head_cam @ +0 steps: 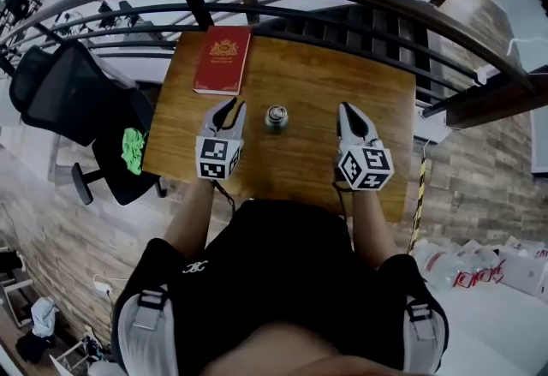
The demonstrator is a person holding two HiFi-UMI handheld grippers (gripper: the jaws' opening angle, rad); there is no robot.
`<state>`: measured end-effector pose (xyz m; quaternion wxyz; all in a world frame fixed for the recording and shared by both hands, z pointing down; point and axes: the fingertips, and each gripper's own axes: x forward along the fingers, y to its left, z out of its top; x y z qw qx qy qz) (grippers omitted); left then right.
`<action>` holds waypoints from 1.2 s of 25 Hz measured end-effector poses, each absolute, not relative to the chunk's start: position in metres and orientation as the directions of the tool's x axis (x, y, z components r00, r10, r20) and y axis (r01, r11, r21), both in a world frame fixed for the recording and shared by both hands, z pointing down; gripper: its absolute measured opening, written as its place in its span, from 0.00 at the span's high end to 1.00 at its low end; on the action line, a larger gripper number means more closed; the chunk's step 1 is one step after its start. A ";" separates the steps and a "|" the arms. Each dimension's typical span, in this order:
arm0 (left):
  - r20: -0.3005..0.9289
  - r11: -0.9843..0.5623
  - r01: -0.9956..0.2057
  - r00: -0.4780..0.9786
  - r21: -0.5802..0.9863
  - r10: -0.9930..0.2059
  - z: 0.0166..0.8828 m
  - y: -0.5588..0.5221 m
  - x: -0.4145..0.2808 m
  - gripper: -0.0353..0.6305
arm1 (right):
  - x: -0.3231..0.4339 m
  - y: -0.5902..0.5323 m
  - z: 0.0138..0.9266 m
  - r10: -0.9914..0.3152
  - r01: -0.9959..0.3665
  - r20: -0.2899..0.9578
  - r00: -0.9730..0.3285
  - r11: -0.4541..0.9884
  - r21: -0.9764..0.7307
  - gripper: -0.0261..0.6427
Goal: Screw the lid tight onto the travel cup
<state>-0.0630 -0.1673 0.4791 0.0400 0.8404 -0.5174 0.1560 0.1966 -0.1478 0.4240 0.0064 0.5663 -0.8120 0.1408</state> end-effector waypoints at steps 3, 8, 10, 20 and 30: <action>0.233 -0.385 -0.913 0.349 -0.133 -0.908 0.436 -0.171 -0.070 0.78 | 0.224 -0.150 0.389 -0.963 -0.958 0.089 -0.253 0.237 -0.159 0.96; 0.149 -0.307 -0.940 0.286 -0.150 -0.947 0.385 -0.165 -0.074 0.87 | 0.249 -0.150 0.353 -0.994 -0.994 -0.004 -0.106 0.106 -0.026 0.96; 0.135 -0.294 -0.945 0.276 -0.142 -0.952 0.374 -0.161 -0.071 0.87 | 0.253 -0.148 0.353 -0.997 -0.997 0.000 -0.083 0.083 -0.008 0.96; 0.121 -0.296 -0.950 0.283 -0.104 -0.951 0.362 -0.152 -0.056 0.87 | 0.250 -0.137 0.356 -0.996 -0.996 0.026 -0.085 0.085 -0.025 0.96; 0.166 -0.292 -0.952 0.274 -0.096 -0.947 0.375 -0.153 -0.059 0.87 | 0.249 -0.136 0.358 -0.997 -0.997 0.034 -0.073 0.072 -0.030 0.96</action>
